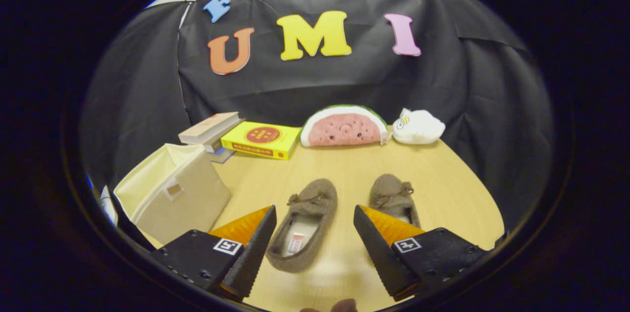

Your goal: Open the storage box then place both shoes into the box .Put the left shoe in first, then the right shoe, with the right side of both shoes facing outward in a uniform manner.

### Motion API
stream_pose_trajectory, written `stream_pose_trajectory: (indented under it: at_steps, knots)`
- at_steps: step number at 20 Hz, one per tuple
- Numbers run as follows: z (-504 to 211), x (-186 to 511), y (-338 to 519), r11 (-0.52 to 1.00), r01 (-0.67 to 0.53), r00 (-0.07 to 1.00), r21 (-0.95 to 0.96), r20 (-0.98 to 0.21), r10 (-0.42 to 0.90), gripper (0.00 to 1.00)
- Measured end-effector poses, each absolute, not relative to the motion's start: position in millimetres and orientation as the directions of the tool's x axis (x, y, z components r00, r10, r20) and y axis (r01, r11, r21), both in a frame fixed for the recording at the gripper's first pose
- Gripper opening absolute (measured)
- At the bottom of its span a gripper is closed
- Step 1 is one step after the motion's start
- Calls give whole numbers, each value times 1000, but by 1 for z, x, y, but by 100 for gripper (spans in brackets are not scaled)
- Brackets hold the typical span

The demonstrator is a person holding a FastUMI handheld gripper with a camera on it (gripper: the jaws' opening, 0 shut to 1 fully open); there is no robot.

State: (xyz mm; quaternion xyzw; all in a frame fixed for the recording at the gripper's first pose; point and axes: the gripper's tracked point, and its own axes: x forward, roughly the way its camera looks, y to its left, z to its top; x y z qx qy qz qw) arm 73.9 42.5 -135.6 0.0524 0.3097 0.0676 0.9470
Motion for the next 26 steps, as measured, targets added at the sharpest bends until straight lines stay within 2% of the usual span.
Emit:
stream_pose_trajectory:
  at_steps: [7, 10, 12, 15, 18, 20, 22, 26]
  knots:
    - [-191, 88, 56, 983, -58, 690, 174, -705, 166, 96]
    - [-206, 98, 59, 981, -38, 664, 189, -729, 166, 90]
    - [-213, 106, 61, 975, -14, 652, 221, -738, 176, 90]
    - [-222, 115, 63, 964, 35, 639, 265, -748, 182, 65]
    - [-228, 123, 51, 961, 98, 639, 260, -757, 139, 21]
    - [-226, 120, 51, 952, 116, 636, 285, -757, 149, 3]
    - [-226, 120, 53, 941, 128, 640, 314, -751, 163, 0]
    - [-211, 113, 66, 900, 161, 655, 405, -726, 210, 0]
